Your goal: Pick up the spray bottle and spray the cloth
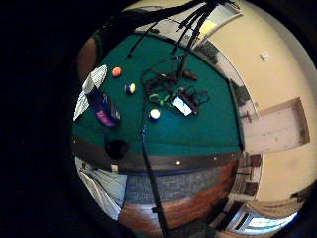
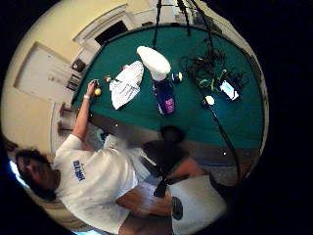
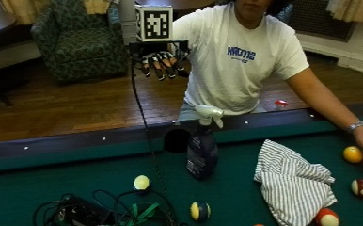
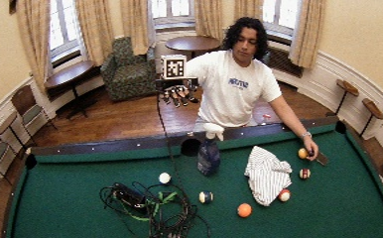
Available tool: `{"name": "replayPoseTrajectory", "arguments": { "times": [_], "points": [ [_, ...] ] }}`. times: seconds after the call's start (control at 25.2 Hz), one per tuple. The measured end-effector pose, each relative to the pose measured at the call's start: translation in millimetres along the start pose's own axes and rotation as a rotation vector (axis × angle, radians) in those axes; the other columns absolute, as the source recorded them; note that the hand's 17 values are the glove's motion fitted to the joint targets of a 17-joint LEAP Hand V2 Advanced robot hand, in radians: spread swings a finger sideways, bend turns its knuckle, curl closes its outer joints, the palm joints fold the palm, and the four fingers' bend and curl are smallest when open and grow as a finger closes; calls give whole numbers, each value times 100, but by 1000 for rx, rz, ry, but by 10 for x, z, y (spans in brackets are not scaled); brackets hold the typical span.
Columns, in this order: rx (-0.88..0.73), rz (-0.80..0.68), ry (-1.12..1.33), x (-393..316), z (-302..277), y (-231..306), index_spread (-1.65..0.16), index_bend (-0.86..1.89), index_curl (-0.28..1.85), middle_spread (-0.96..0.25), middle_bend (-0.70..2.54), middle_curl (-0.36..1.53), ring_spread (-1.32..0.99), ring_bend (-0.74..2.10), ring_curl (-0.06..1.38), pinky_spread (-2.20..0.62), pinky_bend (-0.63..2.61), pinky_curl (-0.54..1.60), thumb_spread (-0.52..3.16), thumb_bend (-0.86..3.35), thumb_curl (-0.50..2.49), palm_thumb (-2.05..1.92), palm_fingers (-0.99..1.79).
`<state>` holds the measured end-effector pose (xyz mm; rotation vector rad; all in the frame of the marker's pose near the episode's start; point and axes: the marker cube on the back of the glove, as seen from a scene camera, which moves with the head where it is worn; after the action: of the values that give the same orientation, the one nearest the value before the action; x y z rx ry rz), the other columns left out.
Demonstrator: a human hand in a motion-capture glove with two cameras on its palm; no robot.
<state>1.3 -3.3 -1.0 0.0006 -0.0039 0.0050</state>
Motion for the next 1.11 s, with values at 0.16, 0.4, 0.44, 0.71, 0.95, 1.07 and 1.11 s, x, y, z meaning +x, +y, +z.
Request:
{"name": "replayPoseTrajectory", "arguments": {
  "times": [0.16,0.4,0.44,0.71,0.95,1.07,1.11],
  "points": [
    [-9,17,-1,19,10,-31,-25,11,6,-4,24,9,-5,37,11,13,41,14,51,14,11,32,34],
    [-19,36,0,32,60,-53,-32,11,10,-6,25,15,-6,40,16,18,43,20,68,8,15,35,30],
    [-20,32,1,37,69,-55,-33,12,10,-6,25,16,-6,40,17,18,44,21,70,8,16,35,30],
    [-25,31,-7,53,277,0,-36,12,12,-6,25,20,-7,41,19,20,44,24,78,2,20,37,26],
    [-41,41,-45,47,628,70,-37,12,14,-7,24,23,-7,42,21,21,45,26,82,-2,23,38,26],
    [-56,65,-88,53,799,91,-38,12,15,-7,23,24,-7,43,22,21,46,27,82,-3,25,38,26],
    [-57,72,-101,59,851,103,-38,12,15,-7,24,24,-7,43,22,21,46,27,83,-3,25,38,27]
  ]
}}
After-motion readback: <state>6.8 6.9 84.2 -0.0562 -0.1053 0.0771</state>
